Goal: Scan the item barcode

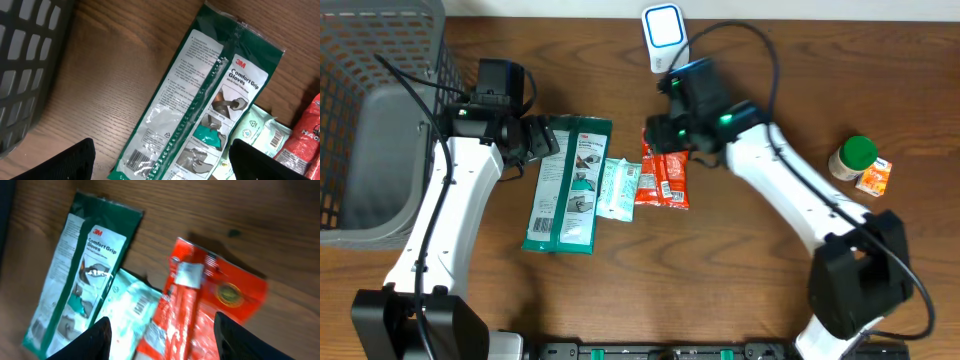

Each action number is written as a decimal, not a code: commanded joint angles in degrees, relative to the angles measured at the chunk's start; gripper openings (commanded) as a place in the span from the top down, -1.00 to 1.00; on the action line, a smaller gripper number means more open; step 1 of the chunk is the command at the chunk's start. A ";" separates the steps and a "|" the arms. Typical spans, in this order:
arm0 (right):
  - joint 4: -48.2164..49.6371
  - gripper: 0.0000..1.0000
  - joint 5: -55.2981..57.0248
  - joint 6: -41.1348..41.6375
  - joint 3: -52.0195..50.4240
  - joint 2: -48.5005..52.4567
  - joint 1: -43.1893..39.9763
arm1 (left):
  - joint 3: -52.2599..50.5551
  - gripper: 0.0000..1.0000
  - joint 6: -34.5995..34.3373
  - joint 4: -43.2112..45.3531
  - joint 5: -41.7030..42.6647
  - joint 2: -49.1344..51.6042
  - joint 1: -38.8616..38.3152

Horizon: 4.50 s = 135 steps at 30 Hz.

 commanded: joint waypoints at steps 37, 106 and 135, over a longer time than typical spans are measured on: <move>10.27 0.98 1.11 0.85 -0.59 12.24 -3.39 | 0.94 -0.72 0.31 -0.17 -0.74 -0.24 0.22; -20.44 0.98 14.36 7.28 -21.59 -21.05 -25.22 | 0.94 -0.72 0.31 -0.17 -0.74 -0.24 0.22; 4.98 0.98 21.55 9.66 -38.27 -13.90 -26.18 | 0.94 -0.72 0.31 -0.17 -0.72 -0.24 0.22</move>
